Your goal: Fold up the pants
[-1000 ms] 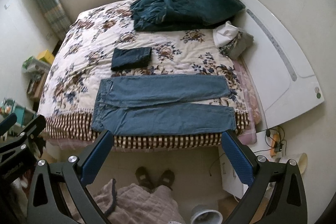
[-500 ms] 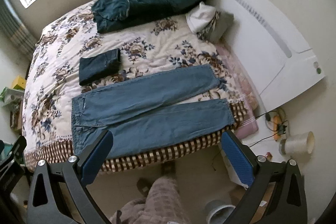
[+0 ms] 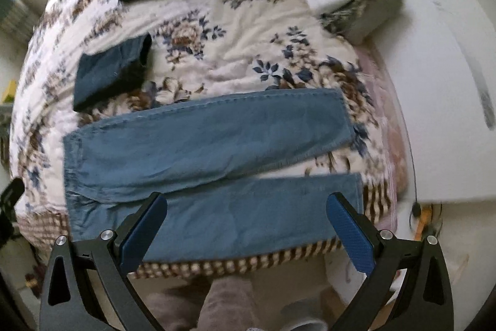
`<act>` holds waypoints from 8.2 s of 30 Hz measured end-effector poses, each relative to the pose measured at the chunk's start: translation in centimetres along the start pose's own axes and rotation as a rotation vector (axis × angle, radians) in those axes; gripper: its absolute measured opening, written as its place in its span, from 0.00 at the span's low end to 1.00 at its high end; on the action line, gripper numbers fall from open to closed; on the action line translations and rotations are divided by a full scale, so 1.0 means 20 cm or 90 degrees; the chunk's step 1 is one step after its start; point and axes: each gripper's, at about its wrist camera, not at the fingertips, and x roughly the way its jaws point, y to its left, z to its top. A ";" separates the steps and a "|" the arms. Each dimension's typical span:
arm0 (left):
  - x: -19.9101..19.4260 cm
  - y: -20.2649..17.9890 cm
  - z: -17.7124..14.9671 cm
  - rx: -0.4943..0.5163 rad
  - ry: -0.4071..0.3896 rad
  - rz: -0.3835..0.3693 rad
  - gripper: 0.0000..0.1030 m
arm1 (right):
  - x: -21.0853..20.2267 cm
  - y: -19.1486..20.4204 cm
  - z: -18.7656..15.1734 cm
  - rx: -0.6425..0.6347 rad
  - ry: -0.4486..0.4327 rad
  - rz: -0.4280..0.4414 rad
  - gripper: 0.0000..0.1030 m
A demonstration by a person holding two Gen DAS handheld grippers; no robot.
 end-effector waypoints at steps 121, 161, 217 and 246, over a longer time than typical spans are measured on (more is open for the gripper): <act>1.28 0.97 -1.33 -0.396 0.176 -0.007 0.59 | 1.39 0.75 -1.29 0.462 0.251 0.370 0.67; 1.07 0.74 -1.28 -0.206 0.085 0.008 0.87 | 1.40 0.83 -1.17 0.467 0.184 0.273 0.67; 1.70 0.53 -0.85 -0.144 0.183 0.027 0.99 | 1.98 2.64 0.16 -0.311 0.501 0.455 0.55; 1.53 0.20 -0.50 -0.078 0.157 -0.072 0.99 | 1.95 1.63 0.35 -0.037 0.318 0.335 0.06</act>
